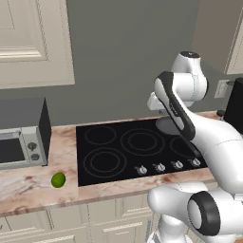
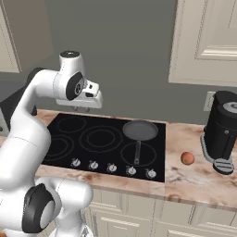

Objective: Put the lime and onion in the pan. Then turn on the rear right burner and set the heat to medium.

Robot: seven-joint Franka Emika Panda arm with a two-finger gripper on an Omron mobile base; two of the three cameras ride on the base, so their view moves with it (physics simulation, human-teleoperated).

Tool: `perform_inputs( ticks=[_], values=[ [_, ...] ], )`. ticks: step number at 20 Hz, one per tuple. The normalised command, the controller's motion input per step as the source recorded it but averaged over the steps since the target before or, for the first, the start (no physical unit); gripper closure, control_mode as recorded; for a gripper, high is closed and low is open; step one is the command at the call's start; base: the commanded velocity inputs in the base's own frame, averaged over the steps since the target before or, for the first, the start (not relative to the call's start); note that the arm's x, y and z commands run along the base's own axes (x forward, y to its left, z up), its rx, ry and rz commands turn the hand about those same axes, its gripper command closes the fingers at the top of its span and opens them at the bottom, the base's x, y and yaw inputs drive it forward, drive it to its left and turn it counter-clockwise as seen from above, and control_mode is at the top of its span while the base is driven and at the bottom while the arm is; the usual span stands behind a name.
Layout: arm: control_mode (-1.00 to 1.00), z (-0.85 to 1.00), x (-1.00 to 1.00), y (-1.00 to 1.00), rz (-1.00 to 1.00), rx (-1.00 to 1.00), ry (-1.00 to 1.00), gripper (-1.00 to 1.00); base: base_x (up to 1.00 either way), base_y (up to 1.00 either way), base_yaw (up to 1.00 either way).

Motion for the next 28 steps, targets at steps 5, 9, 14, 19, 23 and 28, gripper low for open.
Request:
perform_inputs(
  ticks=[5, 9, 14, 19, 23, 28],
  values=[
    [-1.0, 0.0, 0.0, 0.0, 0.0, 0.0, 0.01, -1.0, 0.0, 0.0, 0.0],
    [-1.0, 0.0, 0.0, 0.1, 0.01, 0.0, 0.0, -1.0, 0.0, 0.0, 0.0],
    [-1.0, 0.0, -0.04, 0.29, 0.0, 0.0, 0.0, -1.0, 0.0, 0.0, 0.0],
    [-1.0, 0.0, -0.05, 0.41, 0.0, 0.0, 0.0, -1.0, 0.0, 0.0, 0.0],
    [-1.0, 0.0, -0.03, 0.4, 0.01, 0.0, 0.0, -1.0, 0.0, 0.0, 0.0],
    [-1.0, 0.0, -0.02, 0.36, 0.01, 0.0, 0.0, -1.0, 0.0, 0.0, 0.0]
  ],
)
